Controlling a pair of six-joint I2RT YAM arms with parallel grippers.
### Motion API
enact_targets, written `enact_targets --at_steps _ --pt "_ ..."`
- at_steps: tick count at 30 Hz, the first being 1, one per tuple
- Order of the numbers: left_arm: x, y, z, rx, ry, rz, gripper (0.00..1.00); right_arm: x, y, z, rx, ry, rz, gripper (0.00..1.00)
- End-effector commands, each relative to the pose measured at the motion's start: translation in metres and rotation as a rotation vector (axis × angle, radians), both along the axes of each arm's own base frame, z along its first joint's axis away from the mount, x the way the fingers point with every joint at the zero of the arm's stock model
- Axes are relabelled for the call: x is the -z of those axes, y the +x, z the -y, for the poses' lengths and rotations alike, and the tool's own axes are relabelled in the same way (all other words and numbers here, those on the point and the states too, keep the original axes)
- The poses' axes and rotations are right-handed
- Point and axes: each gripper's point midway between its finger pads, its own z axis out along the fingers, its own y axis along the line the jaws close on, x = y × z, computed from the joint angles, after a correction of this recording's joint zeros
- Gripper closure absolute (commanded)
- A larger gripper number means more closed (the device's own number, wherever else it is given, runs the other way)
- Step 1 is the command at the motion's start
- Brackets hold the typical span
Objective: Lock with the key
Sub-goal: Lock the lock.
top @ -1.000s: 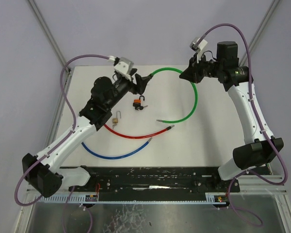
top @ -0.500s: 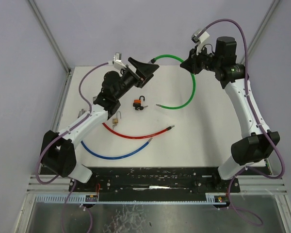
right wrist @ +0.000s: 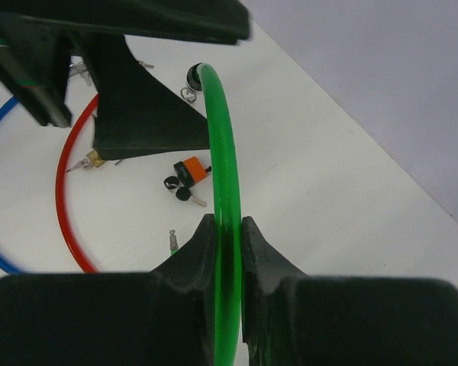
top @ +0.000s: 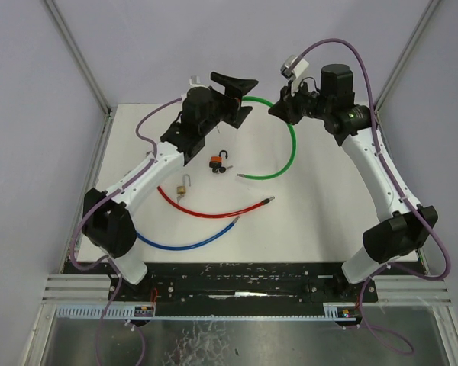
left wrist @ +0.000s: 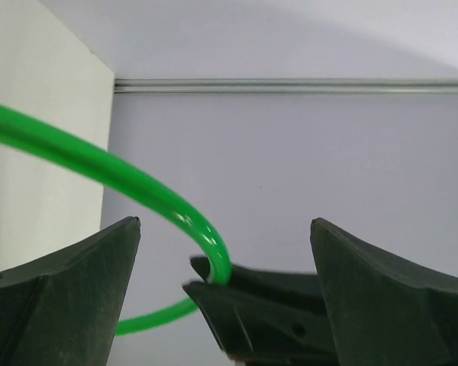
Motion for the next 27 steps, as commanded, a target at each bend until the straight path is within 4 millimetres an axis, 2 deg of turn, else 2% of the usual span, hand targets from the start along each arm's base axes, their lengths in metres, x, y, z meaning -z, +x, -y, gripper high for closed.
enact_targets --at_steps 1,4,7,12,14,17,20,23,27 --pt "0.014 0.009 -0.004 -0.057 0.000 -0.093 0.11 -0.049 -0.021 -0.006 -0.028 0.014 0.181 1.00" --pt "0.018 0.011 -0.006 -0.071 0.002 -0.103 0.19 -0.048 -0.028 -0.010 -0.045 0.000 0.188 1.00" --pt "0.016 0.010 -0.005 -0.063 -0.016 -0.082 0.36 -0.041 -0.034 -0.015 -0.057 -0.035 0.198 1.00" --pt "-0.005 0.001 -0.005 -0.032 -0.055 0.018 0.78 -0.028 -0.045 -0.019 -0.093 -0.078 0.207 1.00" --pt "-0.018 -0.006 -0.008 -0.027 -0.064 0.084 0.97 -0.025 -0.054 -0.021 -0.145 -0.085 0.208 1.00" --pt "-0.041 -0.019 -0.011 -0.008 -0.075 0.220 1.00 -0.024 -0.073 -0.027 -0.236 -0.075 0.193 0.97" --pt "-0.064 -0.037 -0.015 0.025 -0.061 0.402 1.00 -0.024 -0.092 -0.031 -0.311 -0.053 0.165 0.75" --pt "-0.084 -0.064 -0.019 0.117 -0.050 0.659 1.00 -0.039 -0.110 -0.027 -0.365 0.004 0.139 0.52" --pt "-0.084 -0.093 -0.020 0.258 0.056 0.959 1.00 -0.065 -0.134 -0.004 -0.435 0.124 0.099 0.30"
